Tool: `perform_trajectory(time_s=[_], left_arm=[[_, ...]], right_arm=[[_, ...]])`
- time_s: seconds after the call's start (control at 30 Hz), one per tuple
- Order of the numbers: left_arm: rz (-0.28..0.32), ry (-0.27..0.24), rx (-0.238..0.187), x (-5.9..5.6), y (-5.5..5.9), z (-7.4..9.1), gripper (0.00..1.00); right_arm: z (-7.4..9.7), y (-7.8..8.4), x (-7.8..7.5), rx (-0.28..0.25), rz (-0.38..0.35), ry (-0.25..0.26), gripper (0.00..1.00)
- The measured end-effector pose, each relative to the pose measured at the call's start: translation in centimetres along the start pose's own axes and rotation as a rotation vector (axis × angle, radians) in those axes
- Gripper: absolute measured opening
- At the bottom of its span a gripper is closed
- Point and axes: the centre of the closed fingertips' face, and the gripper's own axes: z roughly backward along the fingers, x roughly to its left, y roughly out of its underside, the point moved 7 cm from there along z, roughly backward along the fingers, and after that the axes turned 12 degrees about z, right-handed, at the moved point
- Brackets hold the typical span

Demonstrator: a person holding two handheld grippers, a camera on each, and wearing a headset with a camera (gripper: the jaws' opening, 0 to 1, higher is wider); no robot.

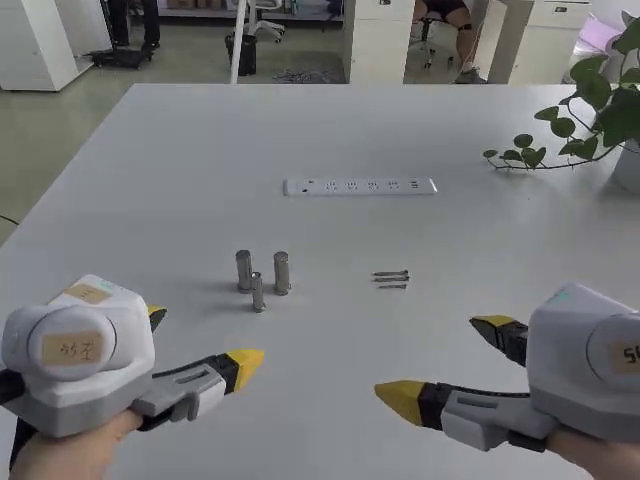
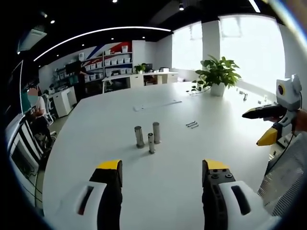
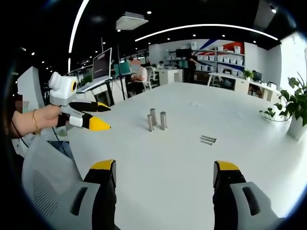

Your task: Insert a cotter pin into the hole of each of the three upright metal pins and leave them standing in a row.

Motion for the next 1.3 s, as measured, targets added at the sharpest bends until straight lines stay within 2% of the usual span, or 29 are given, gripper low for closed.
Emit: perform_trajectory(time_s=[0.33, 0.37, 0.43, 0.53, 0.57, 0.63, 0.77, 0.87, 0.97, 1.1, 1.3], left_arm=[[-0.053, 0.027, -0.002, 1.4, -0.7, -4.3, 0.51], [-0.053, 0.033, -0.008, 1.6, -0.8, -4.8, 0.48], [-0.032, 0.062, -0.048, 1.6, -1.1, -5.6, 0.44], [-0.023, 0.081, -0.058, 1.7, -1.1, -6.5, 0.42], [-0.004, 0.094, -0.052, 1.8, -1.0, -6.9, 0.42], [-0.001, 0.100, -0.047, 2.1, -1.0, -7.6, 0.39], [-0.033, 0.113, -0.027, 2.6, -0.8, -9.1, 0.34], [-0.082, 0.134, -0.019, 2.8, -0.7, -9.9, 0.31], [-0.075, 0.147, -0.015, 2.9, -0.6, -10.7, 0.28], [-0.123, 0.152, -0.004, 3.1, -0.5, -11.8, 0.27], [-0.128, 0.170, 0.005, 3.1, -0.4, -12.8, 0.21]], right_arm=[[-1.4, 0.2, -0.1, 0.017, 0.005, -0.030, 0.78], [-1.6, 0.1, -0.1, 0.018, 0.002, -0.035, 0.78], [-1.8, 0.1, -0.1, 0.021, 0.000, -0.043, 0.76], [-2.2, 0.0, -0.1, 0.021, 0.001, -0.053, 0.72], [-2.2, 0.0, -0.1, 0.021, 0.001, -0.054, 0.72], [-2.4, 0.0, 0.0, 0.022, 0.007, -0.058, 0.71], [-2.7, 0.1, 0.1, 0.027, 0.014, -0.061, 0.71], [-3.0, 0.4, 0.1, 0.033, 0.011, -0.064, 0.70], [-3.1, 0.6, 0.2, 0.042, 0.010, -0.065, 0.70], [-3.4, 0.7, 0.0, 0.052, 0.011, -0.064, 0.70], [-3.6, 0.7, -0.3, 0.060, 0.014, -0.050, 0.69]])
